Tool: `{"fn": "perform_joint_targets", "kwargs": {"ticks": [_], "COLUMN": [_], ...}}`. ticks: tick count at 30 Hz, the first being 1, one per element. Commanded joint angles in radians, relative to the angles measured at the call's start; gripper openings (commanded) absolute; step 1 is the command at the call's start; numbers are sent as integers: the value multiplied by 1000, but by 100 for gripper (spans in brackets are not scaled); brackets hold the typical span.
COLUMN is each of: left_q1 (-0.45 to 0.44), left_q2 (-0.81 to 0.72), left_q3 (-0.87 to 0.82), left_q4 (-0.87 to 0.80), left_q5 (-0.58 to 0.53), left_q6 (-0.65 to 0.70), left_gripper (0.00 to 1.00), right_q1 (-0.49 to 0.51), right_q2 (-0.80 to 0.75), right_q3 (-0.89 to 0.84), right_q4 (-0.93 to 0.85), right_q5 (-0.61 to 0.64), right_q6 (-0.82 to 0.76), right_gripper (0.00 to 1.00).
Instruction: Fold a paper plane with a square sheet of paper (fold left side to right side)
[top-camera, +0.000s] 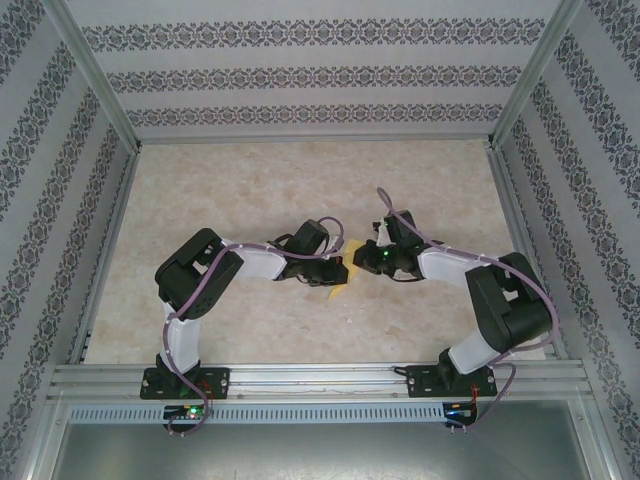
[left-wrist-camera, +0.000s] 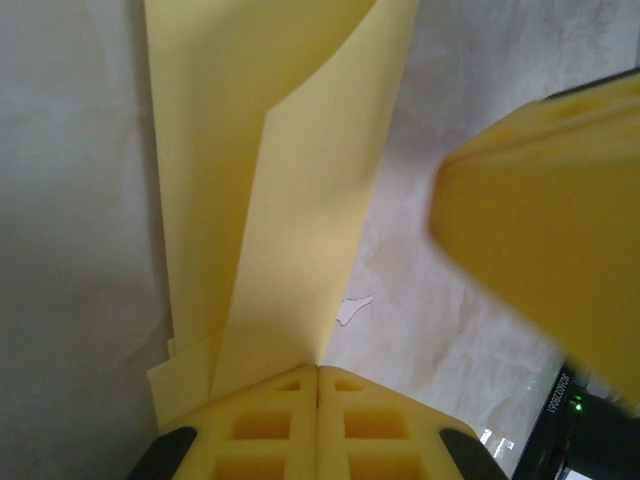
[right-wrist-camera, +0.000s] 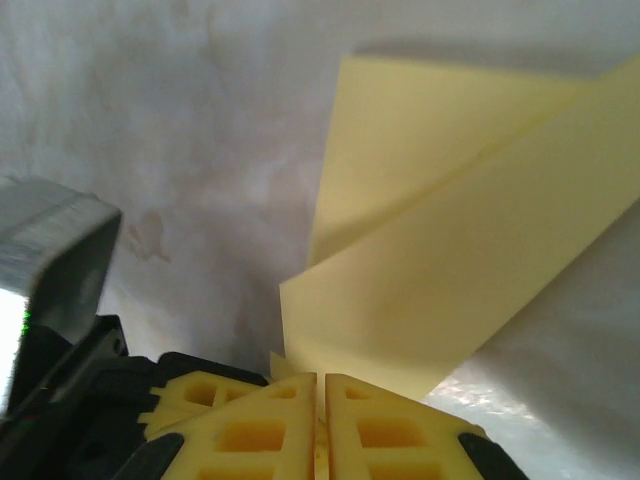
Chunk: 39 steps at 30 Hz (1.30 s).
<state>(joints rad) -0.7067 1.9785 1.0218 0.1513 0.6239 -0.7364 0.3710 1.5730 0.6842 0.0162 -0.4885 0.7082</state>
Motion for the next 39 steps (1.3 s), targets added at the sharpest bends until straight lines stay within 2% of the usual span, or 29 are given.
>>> {"fn": "perform_joint_targets", "kwargs": {"ticks": [1, 11, 16, 24, 28, 39], "left_q1": [26, 26, 27, 27, 27, 39], "left_q2": [42, 36, 20, -99, -157, -164], "left_q3": [-61, -62, -68, -47, -27, -50], "left_q4": [-148, -135, -117, -107, -127, -126], "left_q5": [-121, -116, -106, -62, -31, 25], "left_q6": [34, 28, 16, -4, -8, -26], "left_gripper": [1, 1, 2, 11, 13, 11], "right_q1": [16, 46, 44, 43, 43, 49], "right_q2": [40, 135, 174, 269, 300, 305], "right_q3": [2, 38, 38, 64, 76, 100], "right_q4": [54, 73, 27, -79, -104, -152], "right_q5": [23, 38, 57, 49, 48, 51], "right_q6": [45, 45, 36, -16, -36, -76], "right_gripper": [11, 11, 10, 0, 0, 0]}}
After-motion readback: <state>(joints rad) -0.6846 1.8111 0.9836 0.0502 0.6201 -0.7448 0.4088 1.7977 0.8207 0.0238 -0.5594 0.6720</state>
